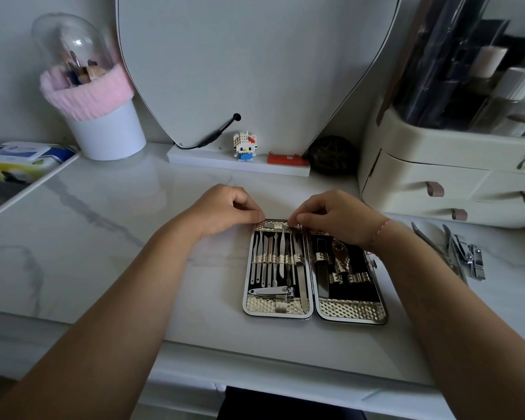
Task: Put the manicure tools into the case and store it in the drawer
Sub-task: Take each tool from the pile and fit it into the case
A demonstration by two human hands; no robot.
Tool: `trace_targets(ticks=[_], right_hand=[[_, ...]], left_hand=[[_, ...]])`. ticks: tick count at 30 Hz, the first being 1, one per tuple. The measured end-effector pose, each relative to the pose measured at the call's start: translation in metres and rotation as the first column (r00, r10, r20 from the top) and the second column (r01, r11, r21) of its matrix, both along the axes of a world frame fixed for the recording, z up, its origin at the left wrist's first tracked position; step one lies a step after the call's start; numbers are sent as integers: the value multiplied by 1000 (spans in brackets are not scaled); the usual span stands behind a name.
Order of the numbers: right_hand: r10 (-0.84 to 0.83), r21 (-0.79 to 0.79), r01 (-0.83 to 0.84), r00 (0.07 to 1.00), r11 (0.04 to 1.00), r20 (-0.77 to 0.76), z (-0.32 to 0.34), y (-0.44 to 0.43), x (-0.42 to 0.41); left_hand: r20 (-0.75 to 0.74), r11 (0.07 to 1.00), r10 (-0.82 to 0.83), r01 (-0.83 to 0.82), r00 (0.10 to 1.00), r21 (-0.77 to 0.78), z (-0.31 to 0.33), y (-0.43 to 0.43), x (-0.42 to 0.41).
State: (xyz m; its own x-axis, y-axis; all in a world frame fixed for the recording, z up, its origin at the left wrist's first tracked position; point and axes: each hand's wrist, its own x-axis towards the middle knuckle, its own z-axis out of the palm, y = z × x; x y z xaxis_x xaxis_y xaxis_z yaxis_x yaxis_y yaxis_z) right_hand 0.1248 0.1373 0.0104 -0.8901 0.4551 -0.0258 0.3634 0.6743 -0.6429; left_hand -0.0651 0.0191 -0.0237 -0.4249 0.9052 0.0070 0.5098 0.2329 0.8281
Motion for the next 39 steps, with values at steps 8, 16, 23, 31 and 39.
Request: trace_targets(ticks=[8,16,23,31,39], right_hand=[[24,16,-25,999,1000,29,2,-1,0],[-19,-58,17,999,998,-41,4,4,6],[-202,227,183,977,957,65,34,32,79],[-470,345,434,882,833,27,4,44,130],[-520,367,454,848,811,99,-5,46,123]], left_hand=[[-10,1000,-4,4,1000,-5,0,0,-1],[-18,1000,-11,11,1000,-4,0,1,0],[-63,999,-22,23,998,26,-4,5,-2],[-98,1000,-2,5,995,30,-4,3,-2],[-73,999,-16,19,997,42,-7,3,-5]])
